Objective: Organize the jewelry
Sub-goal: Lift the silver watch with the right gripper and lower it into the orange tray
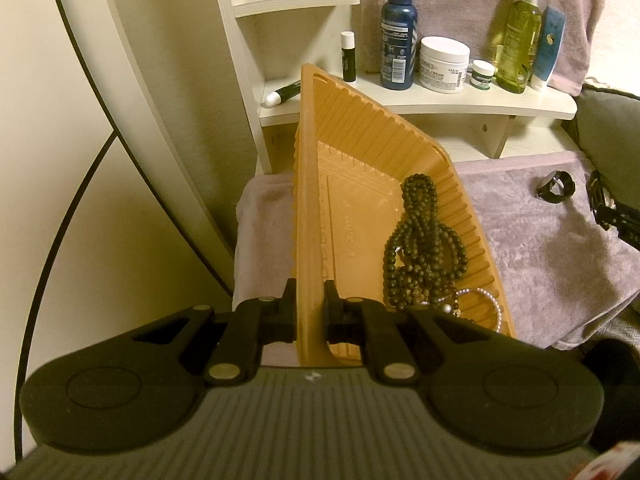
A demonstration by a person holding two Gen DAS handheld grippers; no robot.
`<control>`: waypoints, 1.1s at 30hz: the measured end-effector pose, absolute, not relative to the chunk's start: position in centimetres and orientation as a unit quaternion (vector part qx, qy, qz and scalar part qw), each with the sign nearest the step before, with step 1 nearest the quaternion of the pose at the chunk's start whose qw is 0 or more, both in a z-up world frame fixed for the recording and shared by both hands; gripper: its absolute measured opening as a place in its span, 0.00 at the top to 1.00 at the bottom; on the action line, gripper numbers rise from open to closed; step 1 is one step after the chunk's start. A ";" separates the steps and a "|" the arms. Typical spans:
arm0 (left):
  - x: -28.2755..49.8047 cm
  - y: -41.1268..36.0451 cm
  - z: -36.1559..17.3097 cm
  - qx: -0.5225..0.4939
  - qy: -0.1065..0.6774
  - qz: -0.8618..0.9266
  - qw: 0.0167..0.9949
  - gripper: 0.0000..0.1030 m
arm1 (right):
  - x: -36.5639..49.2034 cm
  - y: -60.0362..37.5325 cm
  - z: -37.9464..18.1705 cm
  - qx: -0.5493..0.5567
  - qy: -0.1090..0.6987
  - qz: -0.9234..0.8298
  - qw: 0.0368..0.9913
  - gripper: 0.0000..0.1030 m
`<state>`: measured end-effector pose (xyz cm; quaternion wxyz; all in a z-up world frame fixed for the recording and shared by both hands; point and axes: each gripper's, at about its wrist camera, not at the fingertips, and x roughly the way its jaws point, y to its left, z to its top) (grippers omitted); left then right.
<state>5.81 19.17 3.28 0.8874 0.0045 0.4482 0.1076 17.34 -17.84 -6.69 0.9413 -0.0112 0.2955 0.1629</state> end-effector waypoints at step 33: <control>5.7 19.3 3.4 0.001 0.447 0.107 0.888 0.90 | 14.9 -2.5 -2.8 -0.053 0.257 0.388 0.884 0.65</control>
